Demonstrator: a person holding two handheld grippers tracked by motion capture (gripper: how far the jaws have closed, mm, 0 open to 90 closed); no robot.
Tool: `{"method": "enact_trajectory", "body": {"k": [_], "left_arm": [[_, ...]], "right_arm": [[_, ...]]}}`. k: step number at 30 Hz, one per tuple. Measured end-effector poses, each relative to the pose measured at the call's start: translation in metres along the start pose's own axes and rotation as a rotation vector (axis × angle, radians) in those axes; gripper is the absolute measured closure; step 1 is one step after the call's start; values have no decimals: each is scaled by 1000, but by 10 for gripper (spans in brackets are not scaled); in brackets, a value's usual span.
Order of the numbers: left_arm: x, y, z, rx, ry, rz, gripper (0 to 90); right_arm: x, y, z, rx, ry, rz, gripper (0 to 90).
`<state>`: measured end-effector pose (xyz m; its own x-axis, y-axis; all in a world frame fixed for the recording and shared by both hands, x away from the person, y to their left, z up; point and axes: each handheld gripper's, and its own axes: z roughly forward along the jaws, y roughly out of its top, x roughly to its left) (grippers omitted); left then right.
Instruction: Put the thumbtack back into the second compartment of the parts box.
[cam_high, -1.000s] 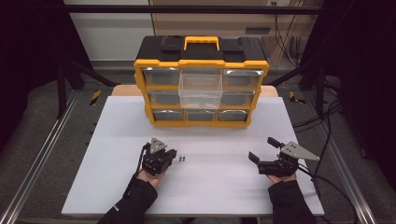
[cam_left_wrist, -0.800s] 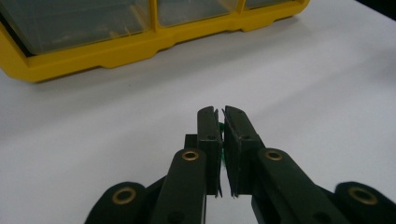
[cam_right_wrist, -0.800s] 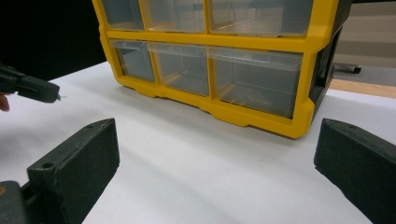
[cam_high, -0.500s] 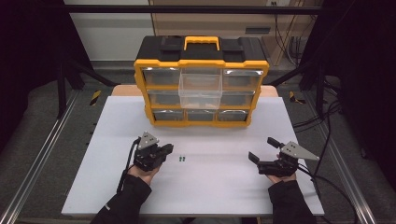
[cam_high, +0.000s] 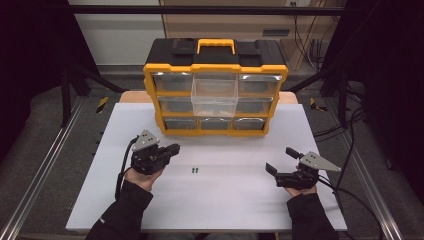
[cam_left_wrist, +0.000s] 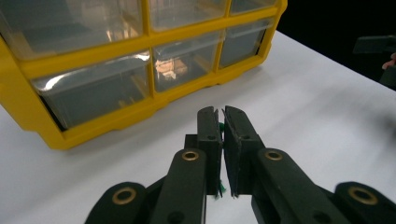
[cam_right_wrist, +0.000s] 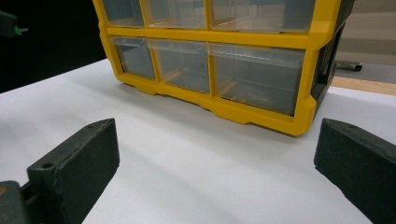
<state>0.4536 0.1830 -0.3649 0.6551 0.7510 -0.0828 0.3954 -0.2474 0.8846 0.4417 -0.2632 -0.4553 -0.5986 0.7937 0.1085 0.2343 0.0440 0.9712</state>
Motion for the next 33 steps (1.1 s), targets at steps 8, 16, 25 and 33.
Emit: {"method": "enact_trajectory", "body": {"k": [8, 16, 25, 33], "left_arm": [[-4, 35, -16, -47, -15, 42, 849], [-8, 69, -27, -83, -37, 65, 849], [-13, 101, -36, -135, -48, 79, 849], [-23, 127, -38, -166, -49, 102, 848]], "right_arm": [[0, 0, 0, 5, -1, -3, 4], [0, 0, 0, 5, -1, -4, 4], [0, 0, 0, 8, 0, -2, 4], [0, 0, 0, 8, 1, -3, 5]]}}
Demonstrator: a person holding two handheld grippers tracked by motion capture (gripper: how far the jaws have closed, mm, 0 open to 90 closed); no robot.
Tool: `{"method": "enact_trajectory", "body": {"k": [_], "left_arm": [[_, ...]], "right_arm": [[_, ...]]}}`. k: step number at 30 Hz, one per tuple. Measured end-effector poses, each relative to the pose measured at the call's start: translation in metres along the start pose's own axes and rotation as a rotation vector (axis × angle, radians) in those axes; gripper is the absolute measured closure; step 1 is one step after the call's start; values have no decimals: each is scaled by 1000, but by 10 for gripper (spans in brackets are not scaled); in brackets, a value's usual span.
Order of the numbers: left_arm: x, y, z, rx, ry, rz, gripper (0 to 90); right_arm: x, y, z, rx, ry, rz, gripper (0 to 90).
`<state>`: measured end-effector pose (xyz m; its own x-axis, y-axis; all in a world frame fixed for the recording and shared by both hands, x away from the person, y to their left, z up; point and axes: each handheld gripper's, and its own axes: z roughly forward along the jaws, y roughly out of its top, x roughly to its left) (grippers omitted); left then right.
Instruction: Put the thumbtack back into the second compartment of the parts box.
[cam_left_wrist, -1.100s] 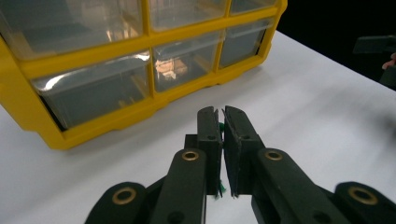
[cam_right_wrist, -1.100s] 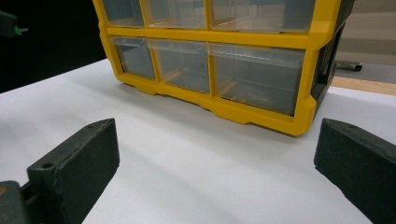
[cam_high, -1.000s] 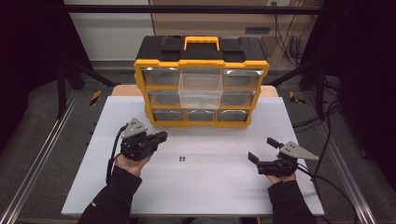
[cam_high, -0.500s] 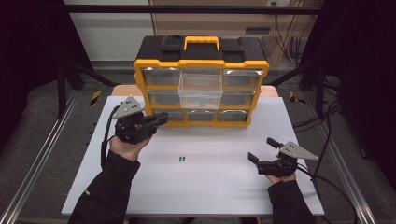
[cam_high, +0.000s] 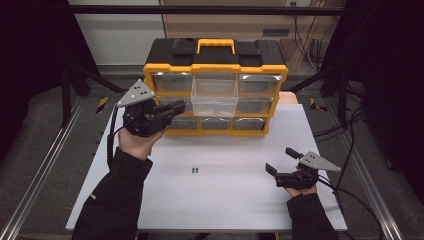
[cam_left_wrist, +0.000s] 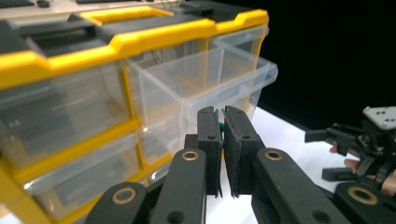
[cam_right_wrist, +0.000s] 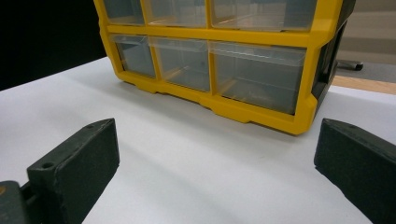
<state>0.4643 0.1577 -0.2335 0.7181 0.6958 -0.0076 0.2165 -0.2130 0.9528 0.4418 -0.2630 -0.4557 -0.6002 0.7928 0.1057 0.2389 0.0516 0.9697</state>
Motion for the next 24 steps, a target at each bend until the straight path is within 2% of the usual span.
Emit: {"method": "enact_trajectory", "body": {"k": [3, 9, 14, 21, 24], "left_arm": [[-4, 12, 5, -1, 10, 21, 848], [-3, 29, 20, 0, 11, 37, 848], [-1, 34, 32, 11, 7, 50, 848], [2, 37, 61, 75, 20, 83, 847], [1, 36, 67, 92, 24, 95, 847]], "right_arm": [[0, 0, 0, 1, 0, 0, 4], [0, 0, 0, 3, 1, -4, 4], [0, 0, 1, 7, 3, -4, 4], [0, 0, 1, 6, 4, -7, 4], [0, 0, 1, 6, 3, -4, 4]]}}
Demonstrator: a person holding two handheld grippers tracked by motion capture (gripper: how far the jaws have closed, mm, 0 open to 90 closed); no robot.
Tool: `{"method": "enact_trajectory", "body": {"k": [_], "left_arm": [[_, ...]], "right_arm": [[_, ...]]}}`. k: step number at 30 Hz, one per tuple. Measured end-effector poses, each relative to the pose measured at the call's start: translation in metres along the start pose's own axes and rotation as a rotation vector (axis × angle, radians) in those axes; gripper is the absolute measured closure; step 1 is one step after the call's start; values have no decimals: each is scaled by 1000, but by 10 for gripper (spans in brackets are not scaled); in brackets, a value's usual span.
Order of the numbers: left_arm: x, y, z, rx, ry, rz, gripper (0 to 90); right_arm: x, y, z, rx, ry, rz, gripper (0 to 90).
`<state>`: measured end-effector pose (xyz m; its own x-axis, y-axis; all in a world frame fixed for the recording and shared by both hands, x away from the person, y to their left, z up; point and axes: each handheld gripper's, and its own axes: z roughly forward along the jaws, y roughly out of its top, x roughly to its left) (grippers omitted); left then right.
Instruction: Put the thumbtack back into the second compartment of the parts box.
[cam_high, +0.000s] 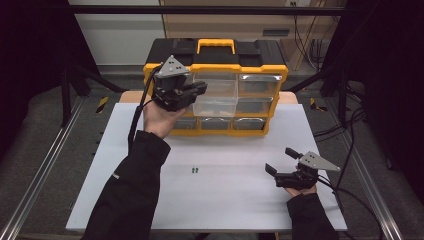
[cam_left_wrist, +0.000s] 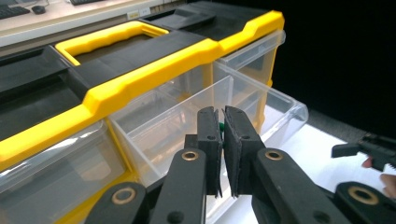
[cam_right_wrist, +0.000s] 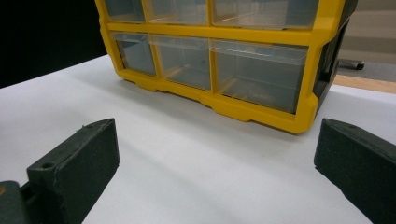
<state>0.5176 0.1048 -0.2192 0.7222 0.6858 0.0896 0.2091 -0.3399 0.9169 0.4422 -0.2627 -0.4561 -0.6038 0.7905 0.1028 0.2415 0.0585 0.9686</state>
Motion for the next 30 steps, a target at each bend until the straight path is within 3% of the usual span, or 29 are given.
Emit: {"method": "enact_trajectory", "body": {"k": [7, 13, 15, 24, 30], "left_arm": [[3, -3, 17, 60, 17, 0, 845], [5, -4, 20, 69, 31, -7, 831], [5, -4, 19, 68, 35, -3, 774], [5, -2, -1, -15, 32, -31, 604], [9, -12, -24, -81, -10, -68, 437]], "right_arm": [[0, 0, 0, -4, 0, -4, 4], [0, 0, 0, -4, 1, -2, 4], [0, 0, 0, -3, 1, -1, 4], [0, 0, -1, -6, 1, 0, 4], [0, 0, -1, -9, -1, 0, 4]]}}
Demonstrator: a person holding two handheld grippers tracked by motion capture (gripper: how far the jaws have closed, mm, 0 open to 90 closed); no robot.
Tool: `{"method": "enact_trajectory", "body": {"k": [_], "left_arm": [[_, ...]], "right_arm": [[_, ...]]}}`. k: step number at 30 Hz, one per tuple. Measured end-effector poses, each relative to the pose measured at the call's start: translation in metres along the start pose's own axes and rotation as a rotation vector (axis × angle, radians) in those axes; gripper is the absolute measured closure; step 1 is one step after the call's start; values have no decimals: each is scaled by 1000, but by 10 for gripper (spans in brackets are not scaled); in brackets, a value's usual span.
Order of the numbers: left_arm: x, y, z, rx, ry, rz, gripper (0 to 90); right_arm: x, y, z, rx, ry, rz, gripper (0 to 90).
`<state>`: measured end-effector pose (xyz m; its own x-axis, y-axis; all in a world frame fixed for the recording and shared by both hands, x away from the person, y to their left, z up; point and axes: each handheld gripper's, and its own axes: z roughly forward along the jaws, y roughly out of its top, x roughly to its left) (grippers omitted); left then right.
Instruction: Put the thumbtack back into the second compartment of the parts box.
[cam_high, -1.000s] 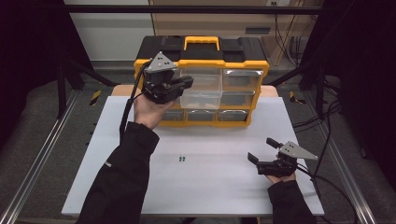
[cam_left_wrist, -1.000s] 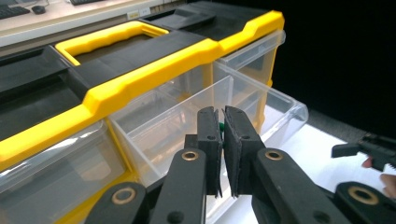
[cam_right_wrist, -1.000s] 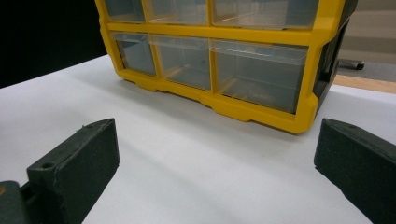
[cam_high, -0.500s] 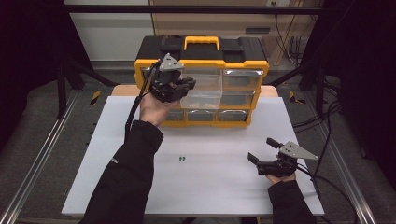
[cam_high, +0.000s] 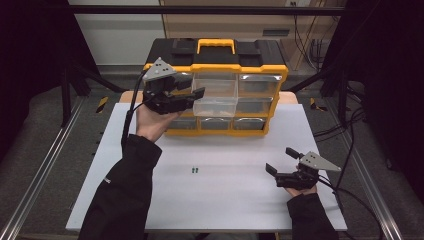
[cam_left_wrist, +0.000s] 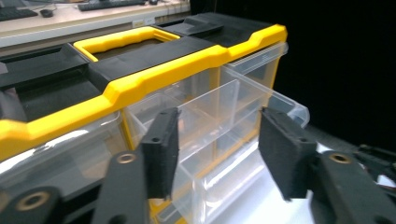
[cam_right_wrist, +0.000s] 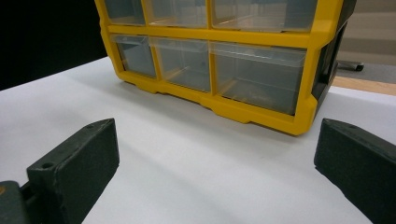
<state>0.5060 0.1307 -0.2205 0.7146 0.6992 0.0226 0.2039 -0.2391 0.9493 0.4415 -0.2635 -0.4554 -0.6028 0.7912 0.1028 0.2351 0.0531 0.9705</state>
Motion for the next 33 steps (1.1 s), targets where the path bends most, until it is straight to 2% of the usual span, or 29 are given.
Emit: {"method": "enact_trajectory", "body": {"k": [6, 9, 12, 13, 18, 23, 26, 27, 28, 32, 33], "left_arm": [[2, -13, -21, -34, -9, -9, 345], [5, -24, -30, -43, -15, -37, 292], [10, -42, -37, -38, 0, -51, 235], [10, -42, -37, -38, 0, -51, 220], [13, -64, -41, -33, 40, -66, 150], [13, -83, -40, -38, 61, -81, 85], [11, -95, -38, -39, 52, -81, 57], [10, -104, -36, -26, 52, -76, 43], [10, -104, -36, -26, 52, -76, 38], [9, -122, -32, -30, 46, -87, 33], [8, -130, -30, -26, 49, -86, 32]], "right_arm": [[0, 0, 0, 1, 1, 2, 4], [0, 0, 0, 2, 0, 0, 3], [0, 0, 0, 2, 0, 4, 4], [0, 0, 0, 2, 0, 4, 4], [0, 0, 0, 3, -1, 1, 3], [0, 0, 0, 4, -1, 1, 4], [0, 0, 0, 5, -1, 2, 3], [0, 0, 0, 5, -1, 1, 4], [0, 0, 0, 5, -1, 1, 4], [0, 0, 0, 5, -1, 2, 4], [0, 0, 0, 6, -1, 2, 3]]}}
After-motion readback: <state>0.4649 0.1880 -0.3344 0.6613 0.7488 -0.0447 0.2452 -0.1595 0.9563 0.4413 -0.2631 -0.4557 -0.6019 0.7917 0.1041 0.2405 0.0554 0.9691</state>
